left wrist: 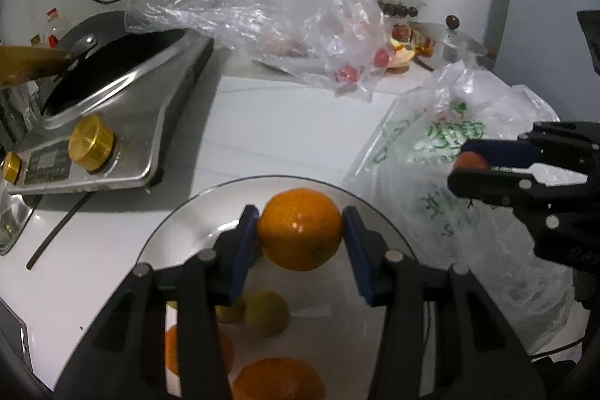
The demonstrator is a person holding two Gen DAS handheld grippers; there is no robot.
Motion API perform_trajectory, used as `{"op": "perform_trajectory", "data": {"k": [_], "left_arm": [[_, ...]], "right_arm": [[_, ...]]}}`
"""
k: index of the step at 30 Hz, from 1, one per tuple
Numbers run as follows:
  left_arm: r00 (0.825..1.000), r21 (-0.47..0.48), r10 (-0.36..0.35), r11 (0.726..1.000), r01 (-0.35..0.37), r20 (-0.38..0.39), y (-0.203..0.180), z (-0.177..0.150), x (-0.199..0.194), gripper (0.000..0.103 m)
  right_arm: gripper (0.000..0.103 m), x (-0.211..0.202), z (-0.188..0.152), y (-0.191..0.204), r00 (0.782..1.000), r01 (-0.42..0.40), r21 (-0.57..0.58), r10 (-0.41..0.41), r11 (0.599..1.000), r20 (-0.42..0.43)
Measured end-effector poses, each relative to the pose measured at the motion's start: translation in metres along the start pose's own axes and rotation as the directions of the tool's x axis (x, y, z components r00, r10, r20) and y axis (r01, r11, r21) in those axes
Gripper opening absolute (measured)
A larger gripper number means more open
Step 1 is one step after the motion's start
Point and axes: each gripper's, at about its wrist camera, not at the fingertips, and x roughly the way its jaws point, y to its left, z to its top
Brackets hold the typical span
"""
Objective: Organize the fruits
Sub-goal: 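Carry the mandarin and cherry tomato over the white plate with both tools, then lower the mandarin onto the plate and open the left tool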
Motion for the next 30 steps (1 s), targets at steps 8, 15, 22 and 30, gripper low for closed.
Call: {"op": "perform_trajectory", "data": {"k": [8,15,22,30], "left_arm": [[1.0,-0.025,-0.014,1.0,0.014,-0.019,0.004,0.002,0.005,0.048],[1.0,-0.038,-0.024,0.999,0.024,-0.001,0.006,0.004,-0.006,0.052],[0.998,-0.036,-0.02,0.999,0.022,0.059,0.014,-0.001,-0.033,0.054],[0.993,-0.053,-0.016,0.998,0.022,0.113,0.03,-0.012,-0.059,0.064]], "right_arm": [[0.031,0.005,0.001,-0.003,1.0,0.003,0.002,-0.003,1.0,-0.008],[0.031,0.001,0.003,0.001,1.0,0.012,-0.008,-0.012,1.0,0.003],[0.031,-0.008,0.005,0.017,1.0,0.019,-0.031,-0.019,0.999,0.008],[0.031,-0.012,0.009,0.046,1.0,0.02,-0.075,-0.02,0.997,0.007]]}}
